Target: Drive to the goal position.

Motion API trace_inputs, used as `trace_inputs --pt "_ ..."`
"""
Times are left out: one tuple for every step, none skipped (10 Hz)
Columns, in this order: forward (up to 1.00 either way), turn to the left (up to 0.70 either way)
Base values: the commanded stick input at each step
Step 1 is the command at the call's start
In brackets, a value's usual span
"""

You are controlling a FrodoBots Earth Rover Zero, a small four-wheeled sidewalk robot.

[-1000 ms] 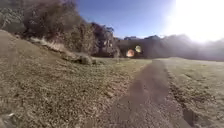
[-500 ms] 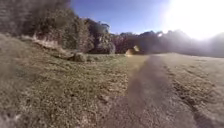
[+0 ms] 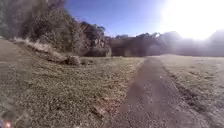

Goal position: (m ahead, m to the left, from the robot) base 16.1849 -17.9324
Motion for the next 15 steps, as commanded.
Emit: trace_inputs --pt "0.0 0.0" --pt "0.0 0.0" --pt "0.0 0.0" --pt "0.0 0.0" --pt "0.0 0.0" --pt "0.0 0.0" --pt "0.0 0.0" --pt "0.6 0.0" --pt "0.6 0.0" --pt "0.6 0.0" --pt "0.6 0.0" --pt "0.6 0.0" --pt "0.6 0.0" --pt "0.6 0.0" --pt "0.6 0.0"
